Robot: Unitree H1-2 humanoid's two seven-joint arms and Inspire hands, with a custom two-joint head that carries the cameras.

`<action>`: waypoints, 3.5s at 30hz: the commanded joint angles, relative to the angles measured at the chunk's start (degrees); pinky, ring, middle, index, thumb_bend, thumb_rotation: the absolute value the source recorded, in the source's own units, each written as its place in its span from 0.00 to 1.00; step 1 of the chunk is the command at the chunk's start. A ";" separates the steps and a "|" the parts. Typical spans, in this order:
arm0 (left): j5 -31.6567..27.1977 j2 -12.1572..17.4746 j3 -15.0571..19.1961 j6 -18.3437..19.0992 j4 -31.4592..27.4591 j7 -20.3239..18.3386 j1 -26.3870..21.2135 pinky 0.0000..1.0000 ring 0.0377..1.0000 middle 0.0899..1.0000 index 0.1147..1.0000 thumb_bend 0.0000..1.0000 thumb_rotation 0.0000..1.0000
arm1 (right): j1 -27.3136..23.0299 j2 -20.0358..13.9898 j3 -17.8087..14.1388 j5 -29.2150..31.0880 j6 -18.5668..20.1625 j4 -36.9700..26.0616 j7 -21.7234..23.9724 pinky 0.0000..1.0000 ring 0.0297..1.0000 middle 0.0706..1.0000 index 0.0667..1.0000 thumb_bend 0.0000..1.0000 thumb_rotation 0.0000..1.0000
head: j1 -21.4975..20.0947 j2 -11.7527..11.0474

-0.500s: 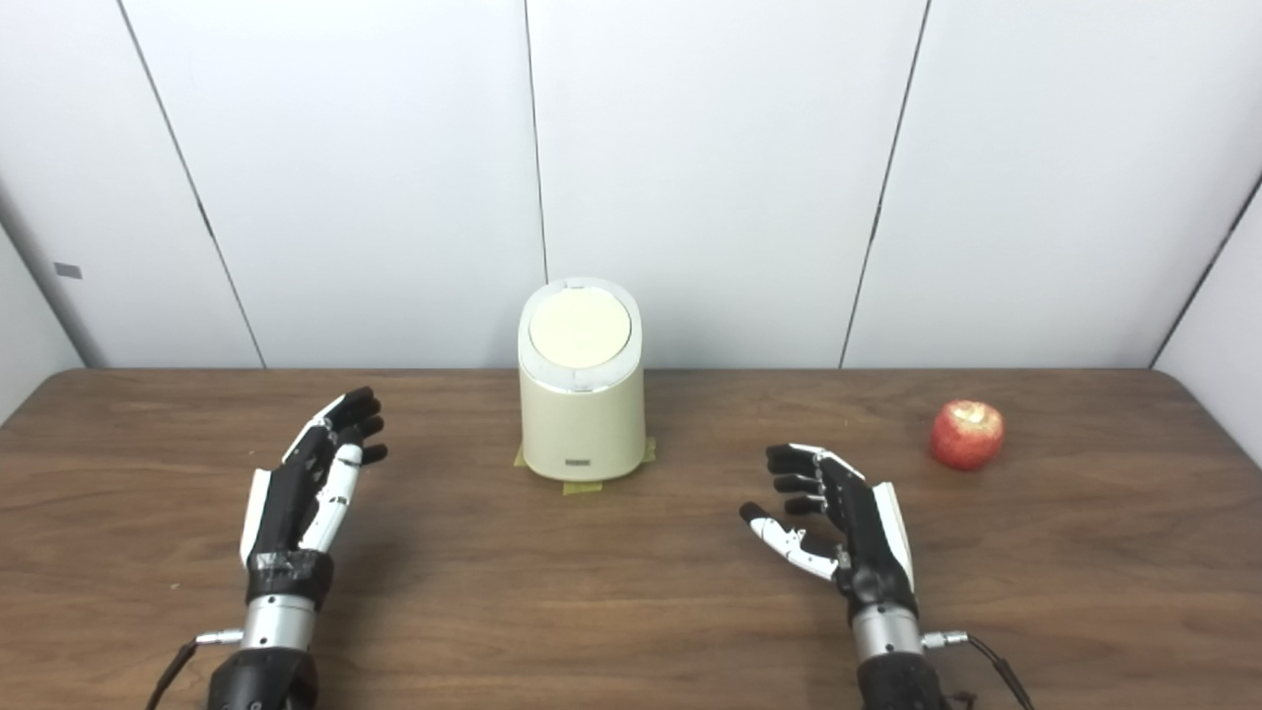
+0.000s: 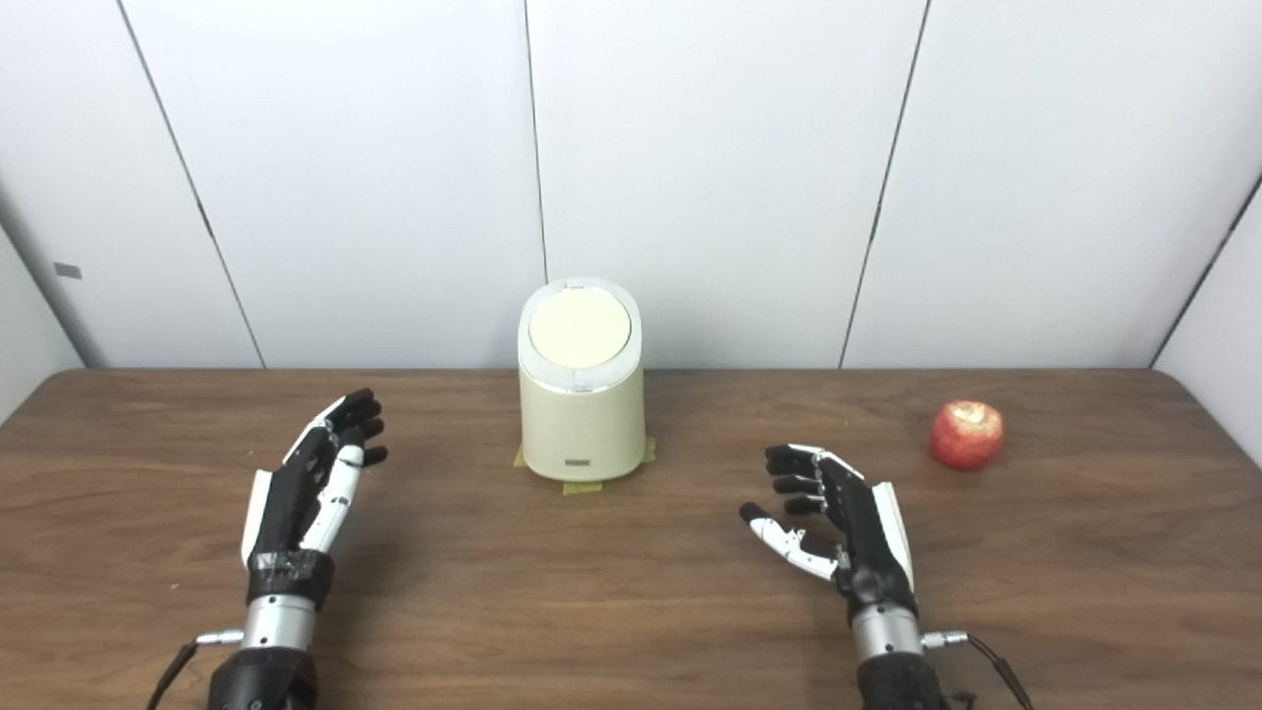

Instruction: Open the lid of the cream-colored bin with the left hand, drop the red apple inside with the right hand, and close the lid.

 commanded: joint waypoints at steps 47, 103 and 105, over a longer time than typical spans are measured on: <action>20.77 -2.99 -9.62 28.25 -4.50 4.61 -27.42 1.00 1.00 1.00 1.00 0.98 0.42 | -1.39 0.27 0.28 0.86 0.65 -1.43 0.05 0.57 0.65 0.65 0.63 0.28 0.00 | -0.72 0.51; 61.70 0.65 -25.22 39.57 20.40 5.16 -38.06 1.00 1.00 1.00 1.00 0.94 0.03 | -1.06 -0.81 2.85 -3.59 7.80 -4.20 1.48 0.55 0.62 0.63 0.63 0.31 0.03 | -2.05 1.25; 65.06 0.86 -25.72 39.57 20.15 3.40 -37.80 1.00 1.00 1.00 1.00 0.88 0.01 | -1.06 -0.92 2.97 -3.59 7.98 -4.44 1.72 0.57 0.63 0.64 0.63 0.31 0.02 | -2.03 1.31</action>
